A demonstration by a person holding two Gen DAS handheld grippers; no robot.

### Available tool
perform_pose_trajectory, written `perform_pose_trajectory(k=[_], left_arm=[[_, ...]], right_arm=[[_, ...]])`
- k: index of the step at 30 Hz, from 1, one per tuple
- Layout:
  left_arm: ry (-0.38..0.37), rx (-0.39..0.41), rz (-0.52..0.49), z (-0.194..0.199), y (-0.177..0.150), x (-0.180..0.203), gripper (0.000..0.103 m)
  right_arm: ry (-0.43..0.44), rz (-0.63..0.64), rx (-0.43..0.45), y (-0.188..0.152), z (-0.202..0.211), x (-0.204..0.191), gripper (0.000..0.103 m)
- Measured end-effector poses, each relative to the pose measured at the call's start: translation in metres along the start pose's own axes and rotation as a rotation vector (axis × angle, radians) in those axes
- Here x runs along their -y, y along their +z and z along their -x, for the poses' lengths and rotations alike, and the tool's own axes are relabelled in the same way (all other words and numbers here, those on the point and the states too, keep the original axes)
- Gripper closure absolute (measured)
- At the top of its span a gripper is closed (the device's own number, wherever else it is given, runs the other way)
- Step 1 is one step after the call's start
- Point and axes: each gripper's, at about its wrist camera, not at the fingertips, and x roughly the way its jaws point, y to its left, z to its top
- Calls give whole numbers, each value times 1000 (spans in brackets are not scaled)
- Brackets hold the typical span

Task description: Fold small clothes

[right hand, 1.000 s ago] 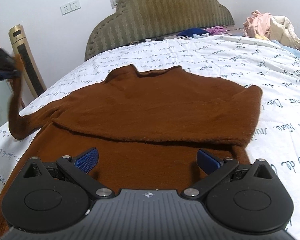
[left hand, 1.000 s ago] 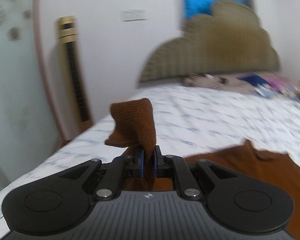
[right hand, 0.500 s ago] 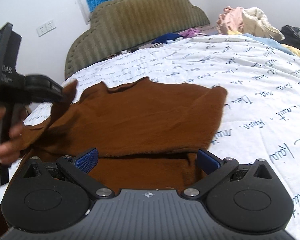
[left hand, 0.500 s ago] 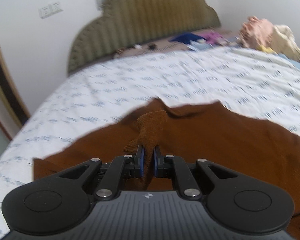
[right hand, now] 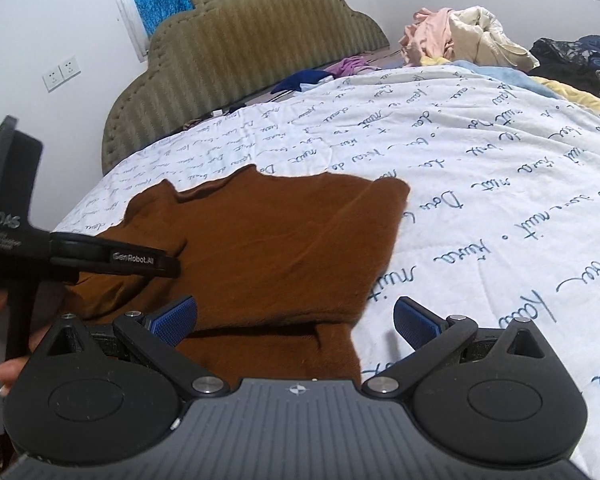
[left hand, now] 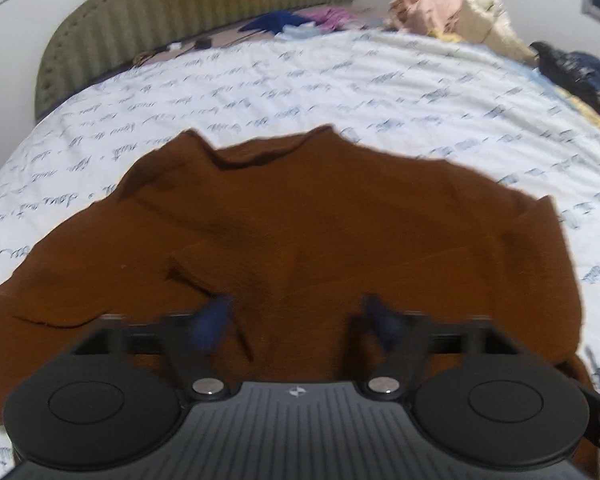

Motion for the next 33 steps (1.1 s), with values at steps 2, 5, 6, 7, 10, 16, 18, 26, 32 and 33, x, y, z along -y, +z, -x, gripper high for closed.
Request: perform_pose_trajectory(k=[2,5,6,7,10,16,18,26,32,33], left_arm=[[11,24,-23,4,0,5,18],[5,64,8,17,3,1,18],[-5,82,33,24,5,-5,18],[-15,99,62,30,7,-12,18],[-1,127,149,46,10,-38,18],[150,134,264,56,-3,-88,18],[210,135,292,57,-10,-99,18],[430,39,240,25,-32,-111,18],[473,11,193,7,-46,-106,19],[473,17,187,8,-48,-104,19]], right_arm=[[-5,-6,9,2,1,2,0],[-15,-15,15,6,1,5,0],[-13,-18,16,8,1,5,0],[-7,-20,18,11,1,5,0],[15,1,24,19,-1,-2,0],[116,121,-9,34,-24,-42,0],[119,195,-26,35,-38,-63,0],[63,447,-56,33,-102,-153,0],[-124,621,-69,25,-155,-186,0],[-137,635,-77,24,-161,-187,1]])
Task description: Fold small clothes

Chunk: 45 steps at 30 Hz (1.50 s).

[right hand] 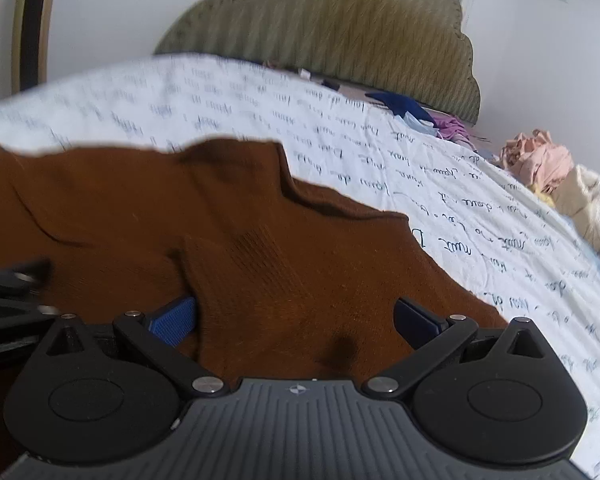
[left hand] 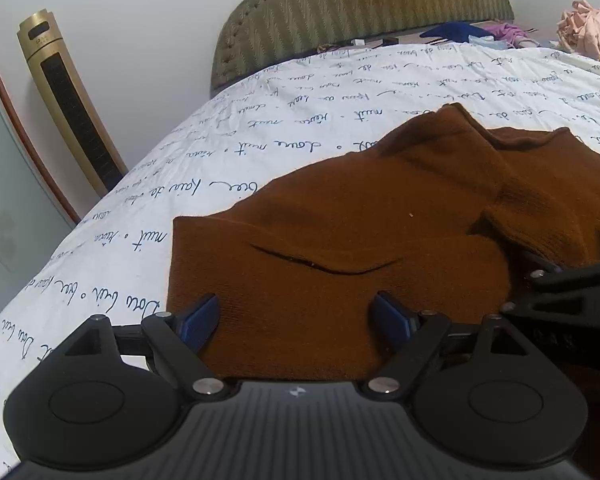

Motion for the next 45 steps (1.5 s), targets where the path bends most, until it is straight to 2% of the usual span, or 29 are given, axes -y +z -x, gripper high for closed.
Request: perform_pose_trajectory(k=[2,5,8,10,12,16,18,19,23,24,29,32,35,37,39,40,41,42,45], left_arm=[[-3,9,-8,1,-1,1,19],[-27,22,5,2,-3,-2,19],[-59,47,36,6,-3,-7,19],[-91,69,54,11,-2,-9,18],[-107,96,57,18,-1,-9,18],[-115,115,48,28,2,-8,18],[-125,112,45,30,2,-9,18],[-127,112,42,31,2,-9,18],[-118,124,33,36,-1,-14,18],[-119,121,35,36,-1,-15,18],[-154,98,57,34,1,-17,18],[-161,94,49,34,0,-14,18],[-164,94,37,36,0,-11,18],[-169,91,29,37,0,-8,18],[-170,92,21,38,0,-7,18],[-169,94,17,39,-1,-6,18],[-167,96,14,40,-1,-5,18],[-165,95,13,40,0,-5,18],[-171,85,16,39,2,-4,18]], right_arm=[[-28,-25,-2,-1,-4,7,1],[-78,-149,28,-8,7,35,1],[-51,-321,47,-21,17,73,1],[42,-438,58,-31,22,98,1],[175,-563,51,-40,23,122,4],[426,-761,-17,-51,13,146,12],[504,-801,-62,-53,9,142,17],[508,-818,-82,-55,9,139,18],[419,-896,-59,-70,23,145,25],[420,-916,-58,-73,24,148,26],[569,-931,-133,-79,21,141,26],[619,-940,-153,-77,23,132,25],[608,-987,-125,-73,15,131,26],[578,-1017,-95,-70,4,133,37],[541,-1021,-106,-65,-8,133,63],[539,-1020,-111,-65,-12,132,69],[534,-1009,-120,-64,-15,132,83],[528,-998,-127,-64,-16,131,90],[534,-979,-115,-61,-14,132,90]])
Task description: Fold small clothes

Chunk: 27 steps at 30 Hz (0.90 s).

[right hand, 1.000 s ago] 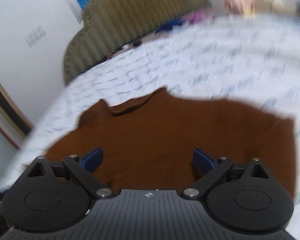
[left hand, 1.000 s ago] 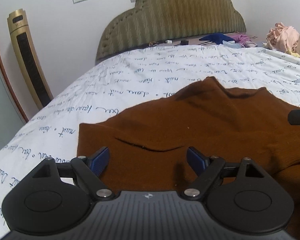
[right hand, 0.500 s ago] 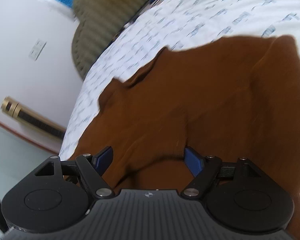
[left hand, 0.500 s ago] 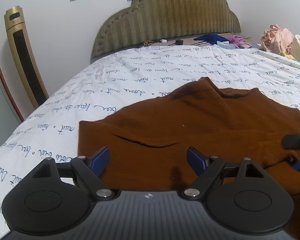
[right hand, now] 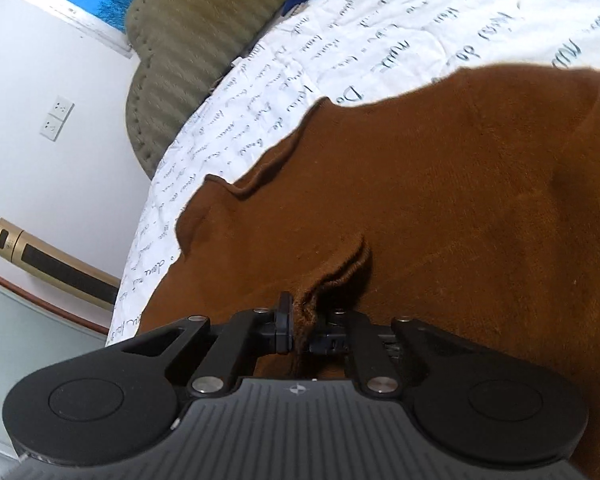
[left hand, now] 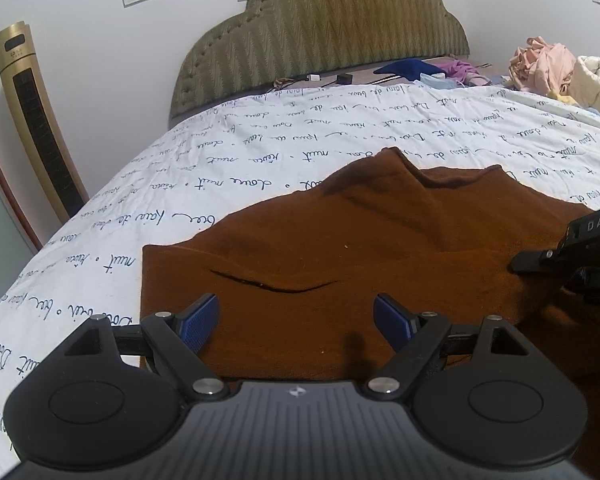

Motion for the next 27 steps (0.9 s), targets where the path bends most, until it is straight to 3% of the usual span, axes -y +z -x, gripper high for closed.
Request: perform_pose_trajectory(k=[4,8,11,17,27], left_arm=[[-7,-4,-5,1,2,3,18],[0,-2,-18,1,3,5,18],[-4,-13,-16,-1,3,6,18],[-4,-24,-25,-3,0,10,18],[-5,-32,-38,-4,-1,12,18]], right_arm=[[-6,91,59,8,12,-14,91],[-67,194,175,18,39,-24,91],[-85,190,225,26,57,-15,91],[-118,140,261,35,74,14,91],[-141,101,265,20,96,43,91]])
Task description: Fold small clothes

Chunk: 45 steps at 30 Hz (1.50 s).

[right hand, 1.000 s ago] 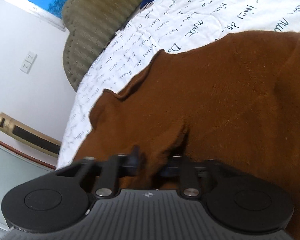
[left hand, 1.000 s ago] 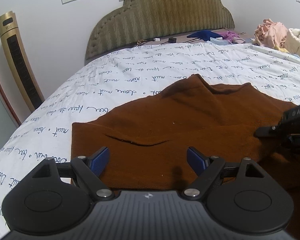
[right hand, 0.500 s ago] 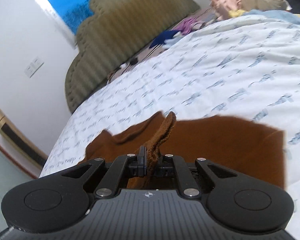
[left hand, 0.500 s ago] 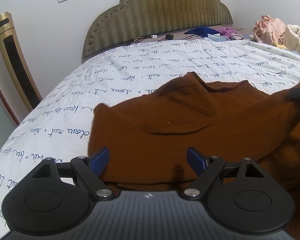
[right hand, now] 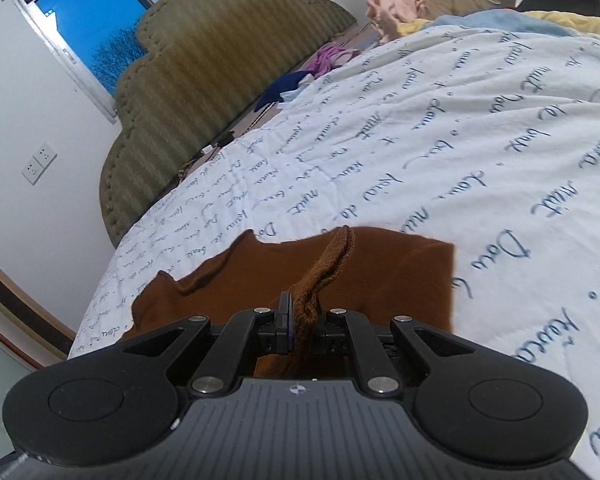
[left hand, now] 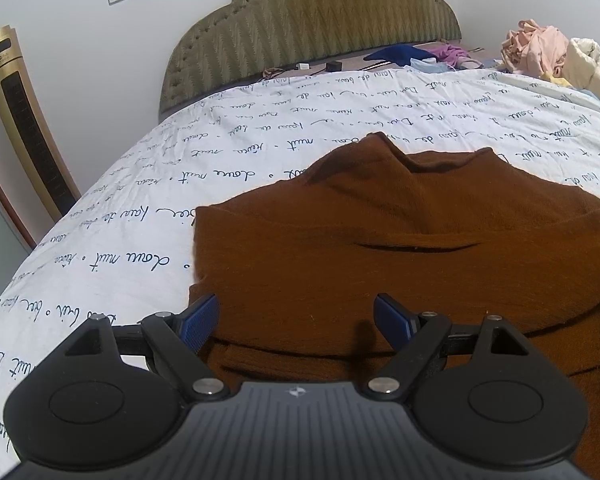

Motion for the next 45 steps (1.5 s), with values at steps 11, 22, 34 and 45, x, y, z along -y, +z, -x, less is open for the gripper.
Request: perform_pose_trajectory(k=[11,22,34,45], left_arm=[[-15,-15,-17,1,-4,1,18],[-42,-42,14,5,-14,-8,18],[-46,-57,23,12,-29,-13,18],[-56,-73,45,25,-46,-28,18]], right_arm=[[-52,-34,-44,-16,1,17,86],[-161,181,92,-33,33,-7,61],[-196,273,42,-53,42,-8,37],[-145,366,20,-88,67,-15,24]])
